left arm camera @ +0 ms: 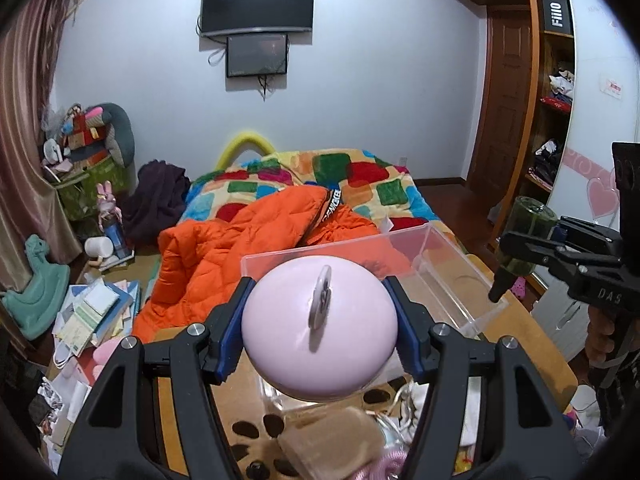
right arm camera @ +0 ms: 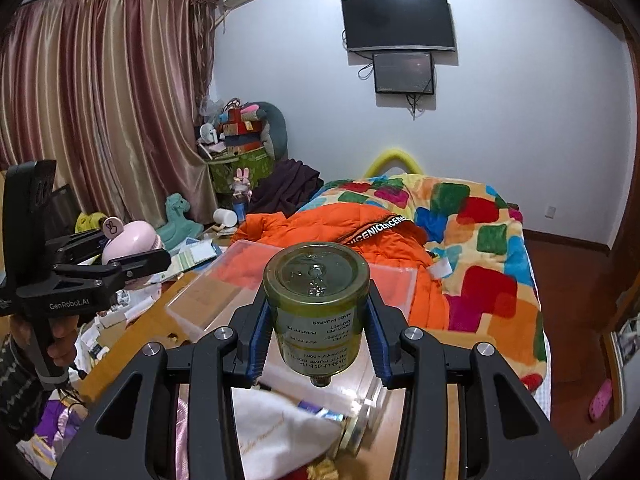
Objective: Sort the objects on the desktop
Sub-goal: 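Carry pink object with left tool over clear bin while right tool carries green bottle, then open both tools to drop the pink object and green bottle into the bin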
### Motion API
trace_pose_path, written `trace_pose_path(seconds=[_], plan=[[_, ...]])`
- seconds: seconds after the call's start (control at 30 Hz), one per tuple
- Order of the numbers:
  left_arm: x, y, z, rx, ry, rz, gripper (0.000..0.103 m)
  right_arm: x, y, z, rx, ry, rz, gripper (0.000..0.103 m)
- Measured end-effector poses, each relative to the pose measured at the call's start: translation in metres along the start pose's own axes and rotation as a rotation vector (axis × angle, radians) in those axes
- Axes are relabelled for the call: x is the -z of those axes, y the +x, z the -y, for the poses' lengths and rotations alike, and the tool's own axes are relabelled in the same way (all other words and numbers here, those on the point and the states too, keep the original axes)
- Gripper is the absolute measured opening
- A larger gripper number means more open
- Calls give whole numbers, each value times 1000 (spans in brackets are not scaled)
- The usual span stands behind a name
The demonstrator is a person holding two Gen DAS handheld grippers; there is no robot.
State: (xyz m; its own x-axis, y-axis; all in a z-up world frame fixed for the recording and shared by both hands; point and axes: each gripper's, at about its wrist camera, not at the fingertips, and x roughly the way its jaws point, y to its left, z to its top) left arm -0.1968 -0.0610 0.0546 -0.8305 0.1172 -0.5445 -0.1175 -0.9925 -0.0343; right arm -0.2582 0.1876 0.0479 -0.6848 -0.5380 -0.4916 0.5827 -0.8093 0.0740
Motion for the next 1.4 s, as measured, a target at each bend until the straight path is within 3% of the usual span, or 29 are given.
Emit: trace_pose_path(seconds=[0.43,0.9,1.27,1.4], plan=[[4,75,8,30,35,-165,63,20,73,17,-29,4,-170,38],[13,105,15,93,88,-310,63,34,106,4,-3,-83,-297,38],[14,107,22,44,163,-307,64,34,117,-8,37,-122,-332,38],[15,102,22,26,164,-282,71,33,116,-11,48,-129,-331,40]])
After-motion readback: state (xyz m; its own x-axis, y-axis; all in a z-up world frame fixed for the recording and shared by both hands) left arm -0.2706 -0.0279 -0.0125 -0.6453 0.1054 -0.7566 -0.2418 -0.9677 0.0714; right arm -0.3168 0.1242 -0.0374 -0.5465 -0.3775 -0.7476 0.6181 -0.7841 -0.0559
